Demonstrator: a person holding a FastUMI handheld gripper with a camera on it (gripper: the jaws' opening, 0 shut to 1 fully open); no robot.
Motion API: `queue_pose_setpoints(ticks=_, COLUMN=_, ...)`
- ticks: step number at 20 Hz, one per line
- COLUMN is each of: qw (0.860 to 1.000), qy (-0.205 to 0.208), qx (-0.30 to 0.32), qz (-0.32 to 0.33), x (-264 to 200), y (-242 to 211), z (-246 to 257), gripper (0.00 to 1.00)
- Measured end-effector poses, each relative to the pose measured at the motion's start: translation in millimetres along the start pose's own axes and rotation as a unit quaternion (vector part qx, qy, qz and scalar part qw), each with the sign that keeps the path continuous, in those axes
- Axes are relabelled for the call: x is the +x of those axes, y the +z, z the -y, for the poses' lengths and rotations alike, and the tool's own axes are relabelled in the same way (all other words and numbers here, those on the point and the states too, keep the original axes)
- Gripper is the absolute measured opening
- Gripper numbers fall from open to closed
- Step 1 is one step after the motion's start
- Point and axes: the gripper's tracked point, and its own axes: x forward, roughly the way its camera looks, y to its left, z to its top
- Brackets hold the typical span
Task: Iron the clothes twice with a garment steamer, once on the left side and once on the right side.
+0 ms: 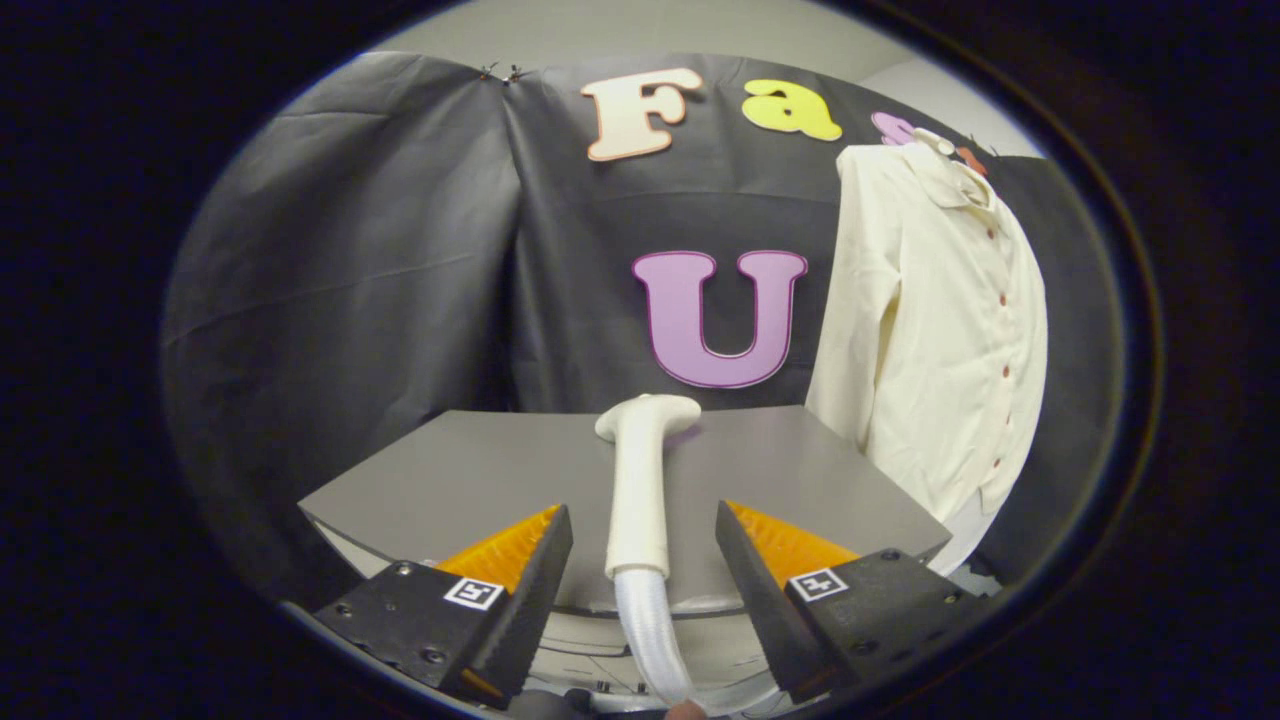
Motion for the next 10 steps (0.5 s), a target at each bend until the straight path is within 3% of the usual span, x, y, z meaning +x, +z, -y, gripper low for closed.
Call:
queue_pose_setpoints(ticks=7, qw=0.999, qy=-0.005, qx=-0.016, qz=-0.048, x=43.5, y=-10.7, z=-5.8, gripper=0.73)
queue_pose_setpoints(ticks=10, qw=0.998, qy=-0.005, qx=-0.014, qz=-0.061, x=55.0, y=-18.4, z=-8.0, gripper=0.56)
